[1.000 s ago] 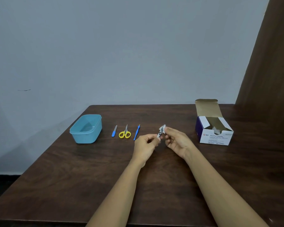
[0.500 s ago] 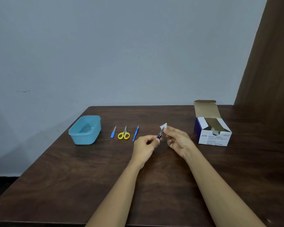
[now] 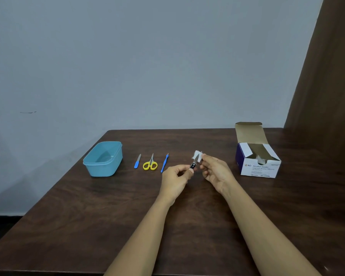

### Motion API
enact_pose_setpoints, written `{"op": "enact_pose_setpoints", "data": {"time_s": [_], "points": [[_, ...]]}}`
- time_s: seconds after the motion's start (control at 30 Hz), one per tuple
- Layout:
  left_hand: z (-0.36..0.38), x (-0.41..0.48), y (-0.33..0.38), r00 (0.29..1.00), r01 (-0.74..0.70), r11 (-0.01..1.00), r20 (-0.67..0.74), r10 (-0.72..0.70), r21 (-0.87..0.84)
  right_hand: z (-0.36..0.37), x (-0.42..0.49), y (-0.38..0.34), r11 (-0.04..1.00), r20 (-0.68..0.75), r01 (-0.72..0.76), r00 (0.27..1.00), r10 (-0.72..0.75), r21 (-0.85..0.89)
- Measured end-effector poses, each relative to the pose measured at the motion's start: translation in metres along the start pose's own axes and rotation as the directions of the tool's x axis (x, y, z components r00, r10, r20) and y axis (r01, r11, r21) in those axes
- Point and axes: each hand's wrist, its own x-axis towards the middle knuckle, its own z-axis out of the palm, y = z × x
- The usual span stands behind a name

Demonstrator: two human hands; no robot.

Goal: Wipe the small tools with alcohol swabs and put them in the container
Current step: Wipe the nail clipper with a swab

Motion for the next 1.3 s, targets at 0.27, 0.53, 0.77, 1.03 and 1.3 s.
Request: {"op": "enact_pose_setpoints", "data": {"time_s": [0.27, 0.53, 0.77, 1.03, 1.3], "points": [[0.000, 0.002, -0.003, 1.000, -0.003, 1.000, -0.001, 0.003, 0.006, -0.003, -0.001, -0.003, 0.984, 0.099, -0.140, 0.987, 0.130, 0.108], [-0.001, 0.000, -0.002, 1.000, -0.019, 0.999, 0.025, 0.018, 0.037, -0.005, 0.003, 0.002, 0.994, 0.163, -0.090, 0.983, 0.080, 0.055], [0.001, 0.002, -0.004, 0.999, -0.047, 0.991, 0.024, 0.044, 0.122, 0.002, 0.002, 0.007, 0.999, 0.059, 0.025, 0.998, -0.023, -0.039], [0.002, 0.000, -0.002, 0.999, -0.022, 0.997, -0.031, 0.024, 0.078, 0.000, 0.003, 0.005, 1.000, 0.085, -0.017, 0.996, 0.015, 0.016], [0.001, -0.001, -0.001, 0.998, 0.000, 0.998, -0.063, 0.004, 0.068, -0.007, 0.007, 0.004, 0.996, 0.200, -0.086, 0.976, 0.082, 0.009]]}}
